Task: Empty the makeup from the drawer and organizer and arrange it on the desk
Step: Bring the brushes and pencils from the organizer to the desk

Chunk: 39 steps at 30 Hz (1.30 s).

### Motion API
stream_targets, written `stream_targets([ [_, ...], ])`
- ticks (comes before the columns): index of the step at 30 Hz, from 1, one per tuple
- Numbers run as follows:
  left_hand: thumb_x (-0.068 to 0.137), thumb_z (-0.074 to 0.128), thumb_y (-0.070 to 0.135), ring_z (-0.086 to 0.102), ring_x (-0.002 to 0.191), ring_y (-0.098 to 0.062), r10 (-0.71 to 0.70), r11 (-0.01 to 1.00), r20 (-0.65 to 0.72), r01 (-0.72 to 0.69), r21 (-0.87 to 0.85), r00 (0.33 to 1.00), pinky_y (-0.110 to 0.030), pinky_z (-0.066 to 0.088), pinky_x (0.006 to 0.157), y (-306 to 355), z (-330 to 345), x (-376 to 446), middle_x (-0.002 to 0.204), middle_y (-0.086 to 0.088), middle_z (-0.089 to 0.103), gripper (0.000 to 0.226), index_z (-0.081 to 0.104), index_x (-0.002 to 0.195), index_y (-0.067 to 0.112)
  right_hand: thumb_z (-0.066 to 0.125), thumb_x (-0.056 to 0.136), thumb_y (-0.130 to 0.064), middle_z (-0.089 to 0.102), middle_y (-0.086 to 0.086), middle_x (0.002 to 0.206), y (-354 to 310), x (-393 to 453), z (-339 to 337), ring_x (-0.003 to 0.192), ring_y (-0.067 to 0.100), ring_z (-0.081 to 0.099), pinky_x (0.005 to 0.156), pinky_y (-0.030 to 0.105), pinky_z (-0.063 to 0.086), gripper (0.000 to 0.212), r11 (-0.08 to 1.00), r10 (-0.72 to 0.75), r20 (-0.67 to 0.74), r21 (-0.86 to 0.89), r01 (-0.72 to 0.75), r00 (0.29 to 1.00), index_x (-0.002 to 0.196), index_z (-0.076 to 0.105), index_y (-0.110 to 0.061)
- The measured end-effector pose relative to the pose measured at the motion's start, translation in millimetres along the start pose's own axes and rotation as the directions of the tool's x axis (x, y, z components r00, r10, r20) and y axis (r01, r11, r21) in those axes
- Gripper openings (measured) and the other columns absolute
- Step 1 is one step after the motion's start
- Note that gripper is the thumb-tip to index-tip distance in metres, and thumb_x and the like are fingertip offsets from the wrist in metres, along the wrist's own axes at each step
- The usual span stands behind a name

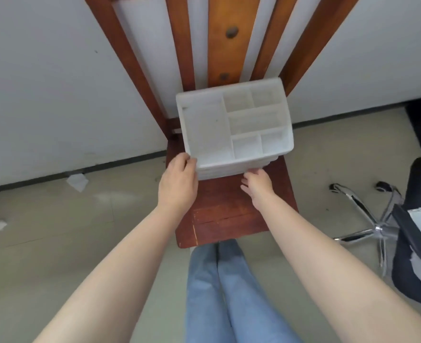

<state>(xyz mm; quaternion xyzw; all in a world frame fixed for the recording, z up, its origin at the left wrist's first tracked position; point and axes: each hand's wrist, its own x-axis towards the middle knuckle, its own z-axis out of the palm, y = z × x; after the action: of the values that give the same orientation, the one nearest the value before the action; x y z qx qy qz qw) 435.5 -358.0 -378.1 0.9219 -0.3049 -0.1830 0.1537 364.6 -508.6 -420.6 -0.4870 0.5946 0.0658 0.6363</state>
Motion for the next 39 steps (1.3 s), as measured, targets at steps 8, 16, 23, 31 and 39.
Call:
stream_targets([
  [8, 0.083, 0.043, 0.001, 0.059, 0.09, -0.045, 0.133, 0.988, -0.125, -0.123, 0.09, 0.983, -0.045, 0.052, 0.073, -18, 13, 6, 0.101, -0.028, 0.056, 0.03, 0.058, 0.107, -0.011, 0.037, 0.09, 0.005, 0.048, 0.008, 0.082, 8, 38, 27, 0.079, 0.019, 0.05, 0.097, 0.034, 0.04, 0.019, 0.736, 0.162, 0.1, 0.651, -0.188, 0.982, 0.081, 0.051, -0.003],
  [16, 0.076, 0.028, -0.002, 0.04, 0.116, -0.06, 0.078, 0.941, 0.097, -0.106, 0.321, 0.992, -0.057, 0.029, 0.099, -6, 28, -6, 0.124, -0.046, 0.041, 0.052, 0.041, 0.122, -0.021, 0.047, 0.092, -0.007, 0.05, 0.008, 0.08, 71, 31, -5, 0.084, 0.022, 0.056, 0.098, 0.036, 0.039, 0.012, 0.805, 0.159, 0.106, 0.562, -0.191, 0.982, 0.08, 0.047, -0.008],
  [23, 0.076, 0.026, 0.012, 0.047, 0.125, -0.036, 0.161, 0.853, 0.253, -0.263, 0.451, 0.954, -0.048, 0.041, 0.099, 9, 39, -34, 0.132, -0.022, 0.051, 0.058, 0.053, 0.123, -0.004, 0.049, 0.093, -0.012, 0.054, 0.024, 0.118, 101, -7, -23, 0.106, 0.03, 0.057, 0.098, 0.037, 0.044, 0.039, 0.949, 0.169, -0.019, 0.273, -0.157, 0.986, 0.125, 0.039, 0.007],
  [31, 0.093, 0.037, 0.016, 0.034, 0.126, -0.026, 0.026, 0.975, 0.384, -0.108, 0.194, 0.923, -0.029, 0.029, 0.103, 14, 63, -23, 0.134, -0.011, 0.039, 0.039, 0.036, 0.13, 0.003, 0.049, 0.084, 0.002, 0.059, 0.021, 0.109, 69, -11, -67, 0.106, 0.035, 0.053, 0.088, 0.036, 0.041, 0.025, 0.434, -0.497, 0.168, -0.801, 0.411, 0.851, 0.106, 0.059, 0.006],
  [39, 0.089, 0.044, 0.015, 0.037, 0.117, -0.032, -0.139, 0.959, 0.283, 0.057, 0.278, 0.949, -0.036, 0.036, 0.088, 5, 75, -7, 0.128, -0.015, 0.041, 0.039, 0.042, 0.127, 0.003, 0.047, 0.084, 0.001, 0.027, 0.009, 0.146, 18, 39, -33, 0.133, 0.029, 0.027, 0.102, 0.041, 0.035, 0.062, -0.434, -0.126, 0.71, -0.668, 0.605, 0.693, 0.14, 0.028, -0.016],
])
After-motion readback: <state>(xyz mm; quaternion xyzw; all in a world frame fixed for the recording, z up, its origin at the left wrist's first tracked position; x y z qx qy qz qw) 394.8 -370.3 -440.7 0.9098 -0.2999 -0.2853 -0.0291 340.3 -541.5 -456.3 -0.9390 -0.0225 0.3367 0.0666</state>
